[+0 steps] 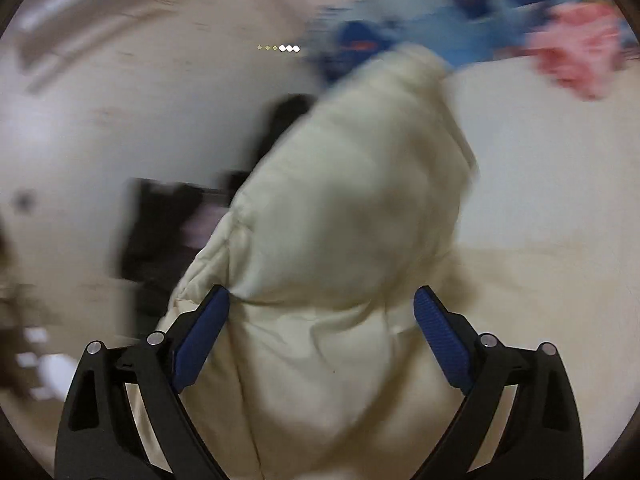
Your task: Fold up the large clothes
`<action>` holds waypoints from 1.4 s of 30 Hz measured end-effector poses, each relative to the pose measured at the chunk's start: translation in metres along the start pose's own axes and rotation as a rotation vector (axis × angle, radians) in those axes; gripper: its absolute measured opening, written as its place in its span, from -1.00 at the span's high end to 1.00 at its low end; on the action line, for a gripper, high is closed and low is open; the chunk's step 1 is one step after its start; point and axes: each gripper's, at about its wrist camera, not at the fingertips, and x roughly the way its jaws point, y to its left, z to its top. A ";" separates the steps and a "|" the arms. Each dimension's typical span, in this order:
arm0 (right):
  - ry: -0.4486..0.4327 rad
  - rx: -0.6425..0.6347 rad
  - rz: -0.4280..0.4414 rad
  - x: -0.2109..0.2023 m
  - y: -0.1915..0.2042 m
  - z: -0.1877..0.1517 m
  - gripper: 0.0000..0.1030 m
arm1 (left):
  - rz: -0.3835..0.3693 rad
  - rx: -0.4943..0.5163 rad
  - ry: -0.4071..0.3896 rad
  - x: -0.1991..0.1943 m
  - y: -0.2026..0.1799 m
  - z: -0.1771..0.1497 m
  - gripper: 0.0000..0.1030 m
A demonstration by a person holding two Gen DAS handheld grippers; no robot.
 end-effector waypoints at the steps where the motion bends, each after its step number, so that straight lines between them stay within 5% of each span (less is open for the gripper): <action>1: -0.015 -0.007 0.071 0.003 0.010 0.002 -0.78 | 0.002 -0.036 -0.025 -0.013 0.015 0.006 -0.63; 3: -0.082 -0.014 0.089 -0.002 0.014 0.005 -0.86 | 0.025 -0.066 -0.048 -0.030 0.033 0.012 -0.65; 6: -0.056 0.109 -0.050 0.017 -0.017 -0.007 -0.87 | 0.038 -0.106 -0.058 -0.041 0.056 0.017 -0.68; 8: 0.025 0.199 -0.023 0.049 -0.020 -0.023 -0.87 | 0.018 -0.146 -0.062 -0.046 0.069 0.019 -0.70; 12: 0.237 0.033 0.042 0.150 0.049 -0.049 -0.86 | -0.041 -0.257 -0.097 -0.066 0.096 0.021 -0.70; 14: 0.456 -0.048 0.063 0.212 0.084 -0.071 -0.86 | -0.028 -0.346 -0.110 -0.082 0.120 0.022 -0.71; 16: 0.526 -0.086 0.027 0.234 0.094 -0.080 -0.86 | 0.007 -0.420 -0.073 -0.090 0.147 0.018 -0.71; 19: 0.421 -0.050 0.027 0.220 0.083 -0.075 -0.86 | -0.049 -0.465 -0.014 -0.098 0.173 0.013 -0.50; 22: 0.295 -0.011 -0.090 0.200 0.051 -0.053 -0.86 | -0.051 -0.429 0.031 -0.095 0.165 0.015 -0.50; 23: 0.321 -0.009 -0.162 0.203 0.041 -0.057 -0.86 | -0.053 -0.435 0.019 -0.099 0.165 0.015 -0.50; 26: 0.452 -0.005 -0.236 0.225 0.016 -0.071 -0.87 | -0.069 -0.447 -0.175 -0.151 0.166 0.006 -0.53; 28: 0.416 -0.053 -0.228 0.226 0.014 -0.082 -0.87 | -0.081 -0.443 -0.227 -0.175 0.167 0.003 -0.70; 33: 0.400 -0.108 -0.267 0.230 0.021 -0.091 -0.89 | -0.158 -0.340 -0.099 -0.181 0.132 0.004 -0.85; 38: 0.416 -0.077 -0.256 0.216 0.017 -0.083 -0.88 | -0.009 -0.282 0.083 -0.126 0.101 0.002 -0.85; 42: 0.333 -0.166 -0.325 0.178 0.029 -0.082 -0.88 | 0.121 -0.351 0.120 -0.103 0.104 -0.009 -0.85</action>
